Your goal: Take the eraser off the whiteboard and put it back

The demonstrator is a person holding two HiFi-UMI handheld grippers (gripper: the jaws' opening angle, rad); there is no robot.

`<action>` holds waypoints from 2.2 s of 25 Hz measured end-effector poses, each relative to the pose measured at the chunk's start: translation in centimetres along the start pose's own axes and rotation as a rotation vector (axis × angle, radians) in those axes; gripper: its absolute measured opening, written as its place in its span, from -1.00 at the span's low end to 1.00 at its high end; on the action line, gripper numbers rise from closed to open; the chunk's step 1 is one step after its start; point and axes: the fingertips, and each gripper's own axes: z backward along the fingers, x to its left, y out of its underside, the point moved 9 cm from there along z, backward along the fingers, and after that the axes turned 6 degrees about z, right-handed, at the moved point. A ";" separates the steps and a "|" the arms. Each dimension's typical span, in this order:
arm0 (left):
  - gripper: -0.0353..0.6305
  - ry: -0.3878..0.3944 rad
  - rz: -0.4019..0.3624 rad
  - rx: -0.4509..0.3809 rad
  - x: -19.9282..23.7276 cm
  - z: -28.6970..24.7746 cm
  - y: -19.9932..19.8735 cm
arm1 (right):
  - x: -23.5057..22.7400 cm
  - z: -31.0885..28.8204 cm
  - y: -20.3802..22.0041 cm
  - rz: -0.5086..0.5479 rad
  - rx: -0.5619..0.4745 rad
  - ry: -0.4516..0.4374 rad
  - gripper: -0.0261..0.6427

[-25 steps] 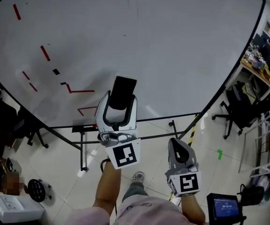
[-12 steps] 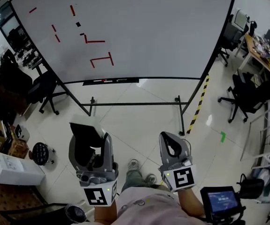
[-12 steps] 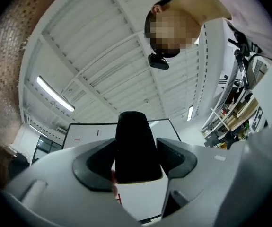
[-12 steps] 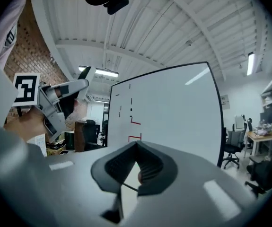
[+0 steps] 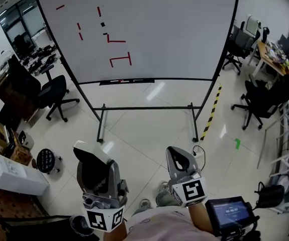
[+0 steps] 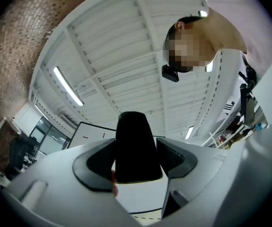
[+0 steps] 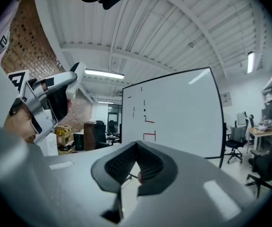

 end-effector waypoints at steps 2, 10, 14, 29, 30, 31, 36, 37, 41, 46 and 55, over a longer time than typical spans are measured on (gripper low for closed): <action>-0.06 0.007 0.031 -0.008 0.5 2.0 -1.6 | 2.1 1.2 -0.5 0.007 0.008 -0.011 -0.91; -0.06 0.049 0.185 -0.029 -1.1 7.0 -4.9 | 6.5 6.4 -2.4 0.025 -0.030 -0.020 -0.91; -0.06 0.045 0.240 -0.039 -3.8 7.9 -5.0 | 5.8 9.1 -3.7 0.019 -0.063 -0.040 -0.91; -0.07 0.131 0.388 -0.023 -17.9 7.2 -2.6 | -3.0 21.3 -2.5 0.044 -0.051 0.073 -0.91; -0.07 0.137 0.392 -0.023 -18.3 7.2 -2.6 | -3.2 21.7 -2.5 0.044 -0.057 0.076 -0.91; -0.07 0.143 0.392 -0.023 -18.7 7.2 -2.6 | -3.4 22.0 -2.5 0.044 -0.061 0.079 -0.91; -0.07 0.156 0.384 -0.016 -19.9 7.0 -2.8 | -4.0 23.1 -2.3 0.037 -0.059 0.093 -0.91; -0.07 0.157 0.383 -0.014 -20.1 7.0 -2.8 | -4.1 23.2 -2.4 0.037 -0.061 0.093 -0.91; -0.07 0.159 0.383 -0.013 -20.7 7.1 -2.6 | -4.5 23.7 -2.5 0.041 -0.078 0.086 -0.91; -0.07 0.195 0.381 -0.008 -21.6 7.1 -2.3 | -5.0 24.2 -2.1 0.039 -0.075 0.083 -0.91; -0.06 0.169 0.378 -0.012 -24.0 6.6 -1.3 | -7.5 25.6 -0.5 0.023 -0.054 0.075 -0.91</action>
